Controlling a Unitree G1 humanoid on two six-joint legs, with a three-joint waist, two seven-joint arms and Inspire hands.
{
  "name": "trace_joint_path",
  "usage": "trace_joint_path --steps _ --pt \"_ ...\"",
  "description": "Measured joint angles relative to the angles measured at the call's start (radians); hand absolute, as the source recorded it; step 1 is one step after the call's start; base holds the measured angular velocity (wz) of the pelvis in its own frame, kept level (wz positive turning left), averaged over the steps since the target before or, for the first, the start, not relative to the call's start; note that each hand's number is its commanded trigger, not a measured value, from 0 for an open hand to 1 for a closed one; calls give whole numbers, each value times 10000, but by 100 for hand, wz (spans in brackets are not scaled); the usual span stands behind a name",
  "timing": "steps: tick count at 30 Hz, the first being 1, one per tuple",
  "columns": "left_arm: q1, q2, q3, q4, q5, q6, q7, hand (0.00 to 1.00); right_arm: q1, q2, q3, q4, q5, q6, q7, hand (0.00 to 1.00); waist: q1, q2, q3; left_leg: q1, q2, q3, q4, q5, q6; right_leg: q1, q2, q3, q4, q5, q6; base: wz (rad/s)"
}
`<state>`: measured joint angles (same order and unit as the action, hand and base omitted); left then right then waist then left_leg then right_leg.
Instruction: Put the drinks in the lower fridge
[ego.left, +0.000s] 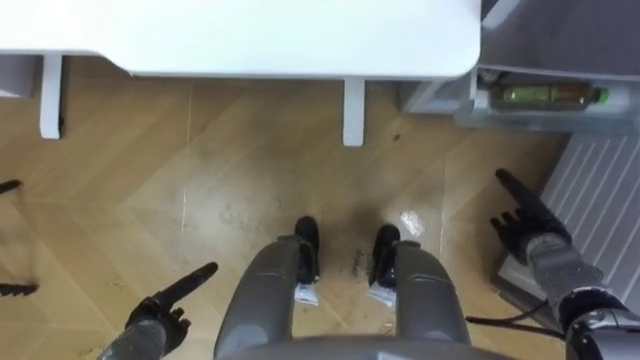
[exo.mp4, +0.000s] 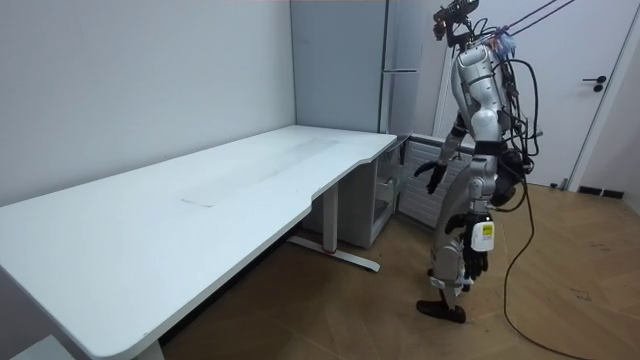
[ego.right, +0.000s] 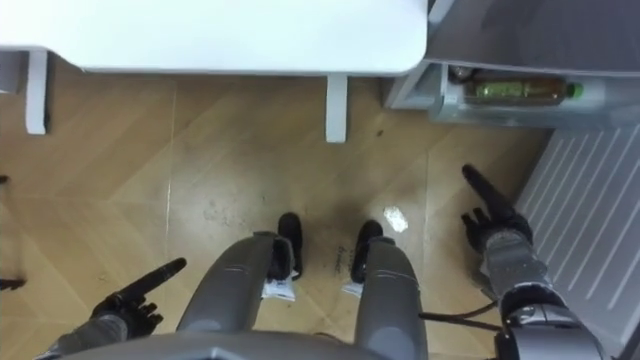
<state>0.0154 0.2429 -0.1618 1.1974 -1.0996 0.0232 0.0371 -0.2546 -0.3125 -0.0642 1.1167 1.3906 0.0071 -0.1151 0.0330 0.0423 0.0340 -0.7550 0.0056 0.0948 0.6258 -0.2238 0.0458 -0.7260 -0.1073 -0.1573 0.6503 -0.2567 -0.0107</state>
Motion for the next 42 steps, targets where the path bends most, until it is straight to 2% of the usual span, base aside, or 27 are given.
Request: trace_joint_path --steps 4,6,13,15,18,23,28,30,34,36,42 --pt "-125 14 -39 9 -2 -3 113 0 -448 -199 1 162 478 40 -61 0 6 -14 10 -693 14 -68 873 -296 32 -668 -46 40 885 -281 5 1" --pt "-388 29 -87 28 -69 -4 313 0 -717 -310 0 178 573 40 -161 0 23 -30 20 -1334 -14 -74 1527 -464 82 -1326 -161 78 1613 -489 14 5" --pt "-916 103 -125 -17 -87 -81 917 0 -1545 -505 7 537 606 54 -883 0 191 -1 32 -3035 190 2 3468 -1024 160 -3010 -167 258 3390 -913 -35 -7" --pt "-1017 125 -411 -161 -77 -84 1124 0 -1749 -693 16 552 586 54 -1102 0 304 -7 35 -3552 144 96 4016 -1195 193 -3608 -318 364 4093 -1125 -25 5" --pt "-1033 141 -494 -508 -78 -97 1346 0 -2153 -796 25 532 637 53 -1342 0 380 -10 37 -4043 99 159 4485 -1255 226 -4193 -444 499 4695 -1252 -32 3" --pt "-1040 180 -878 -920 -113 -246 1668 0 -2566 -945 37 3 1463 52 -1630 0 466 -38 42 -4615 83 227 4898 -1262 236 -4845 -517 602 5218 -1389 20 3" --pt "-1016 194 -995 -964 -478 -301 1950 0 -3373 -1277 -10 -70 1967 -85 -1708 0 450 -41 36 -4885 151 252 5082 -1304 248 -5128 -526 592 5374 -1393 -25 -2" --pt "-1026 194 -1211 -961 -473 -372 1948 0 -3902 -1481 -6 -1 2390 -156 -1631 0 422 -42 36 -4875 153 300 5162 -1377 255 -5119 -609 535 5455 -1407 -133 0" --pt "-1020 224 -1368 -960 -471 -445 1953 0 -4071 -1716 -19 78 2628 -248 -1229 0 442 -41 37 -4867 136 331 5272 -1469 272 -5129 -638 570 5583 -1477 -173 1" --pt "-1010 319 -1388 -989 -481 -459 1945 0 -4127 -1801 -92 51 2940 -272 -954 0 397 -44 38 -4829 95 376 5393 -1536 296 -5125 -685 647 5800 -1639 -128 11" --pt "-642 593 -1380 -1392 -867 -634 1973 0 -4234 -1831 -86 5 3368 -160 -1044 0 276 -39 36 -4769 31 410 5574 -1704 248 -5120 -759 724 6074 -1863 -130 2"
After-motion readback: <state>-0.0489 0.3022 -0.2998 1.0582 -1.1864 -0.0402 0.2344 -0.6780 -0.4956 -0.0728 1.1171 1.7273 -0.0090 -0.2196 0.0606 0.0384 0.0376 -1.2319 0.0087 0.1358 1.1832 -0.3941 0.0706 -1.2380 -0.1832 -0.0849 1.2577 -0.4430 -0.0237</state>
